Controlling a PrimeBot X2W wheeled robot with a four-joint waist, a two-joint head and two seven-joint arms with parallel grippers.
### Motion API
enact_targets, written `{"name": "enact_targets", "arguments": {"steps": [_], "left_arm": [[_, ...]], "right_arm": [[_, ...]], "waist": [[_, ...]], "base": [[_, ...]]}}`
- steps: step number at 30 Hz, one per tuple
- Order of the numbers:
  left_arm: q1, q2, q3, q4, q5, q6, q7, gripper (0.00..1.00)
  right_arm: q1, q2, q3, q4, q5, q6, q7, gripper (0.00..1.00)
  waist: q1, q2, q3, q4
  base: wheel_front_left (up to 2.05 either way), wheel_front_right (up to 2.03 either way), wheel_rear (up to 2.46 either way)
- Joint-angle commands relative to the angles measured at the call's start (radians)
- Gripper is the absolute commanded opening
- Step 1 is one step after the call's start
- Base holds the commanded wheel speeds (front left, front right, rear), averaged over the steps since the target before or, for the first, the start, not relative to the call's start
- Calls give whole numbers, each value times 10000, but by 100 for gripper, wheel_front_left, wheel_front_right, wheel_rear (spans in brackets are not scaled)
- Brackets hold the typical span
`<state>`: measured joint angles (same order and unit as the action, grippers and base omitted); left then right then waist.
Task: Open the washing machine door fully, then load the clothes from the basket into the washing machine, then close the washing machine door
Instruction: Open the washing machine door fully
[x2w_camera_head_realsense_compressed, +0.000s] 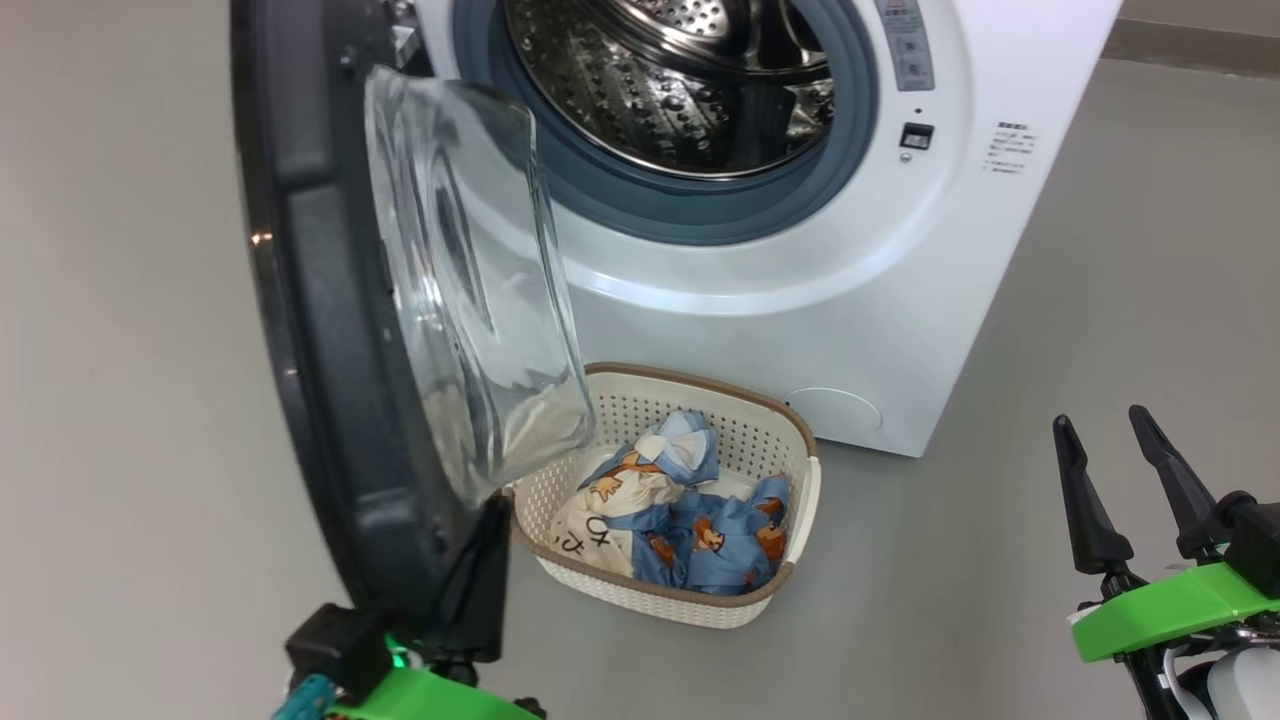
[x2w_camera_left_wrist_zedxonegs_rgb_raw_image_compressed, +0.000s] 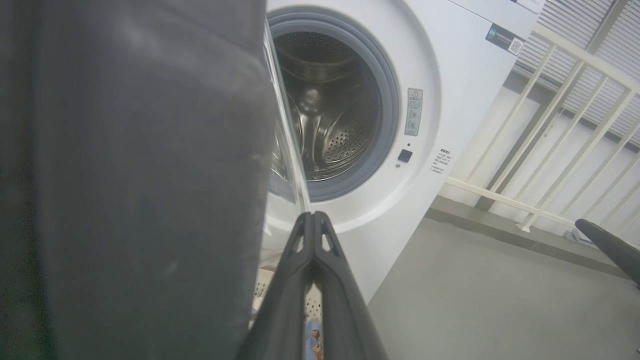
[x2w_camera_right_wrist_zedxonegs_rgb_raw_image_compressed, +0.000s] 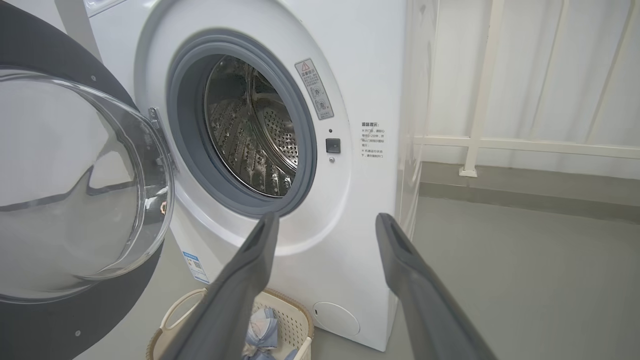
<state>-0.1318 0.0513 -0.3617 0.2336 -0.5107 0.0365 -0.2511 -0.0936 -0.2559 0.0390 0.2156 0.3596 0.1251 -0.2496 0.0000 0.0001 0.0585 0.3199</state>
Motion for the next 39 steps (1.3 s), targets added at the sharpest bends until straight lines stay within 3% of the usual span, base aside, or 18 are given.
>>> {"name": "enact_targets", "arguments": {"steps": [1,22,39], "left_arm": [[-102,302,655,-321,69,200,-106,0],[21,938,2420,-509,5,878,-107,0],[-686,1735,3907,385,108,904,-107,0]], "right_arm": [[-33,-218,173,-279,-79,56,-122,100],[24,-220,142,-293,-110,56,-122,100],[63,-349,49,-416,-178,56,-122,100]], "waist": [[0,-1,34,151],[0,-1,58,767],[0,-1,392,837]], "base": [[0,0,0],[0,0,0],[0,0,0]]}}
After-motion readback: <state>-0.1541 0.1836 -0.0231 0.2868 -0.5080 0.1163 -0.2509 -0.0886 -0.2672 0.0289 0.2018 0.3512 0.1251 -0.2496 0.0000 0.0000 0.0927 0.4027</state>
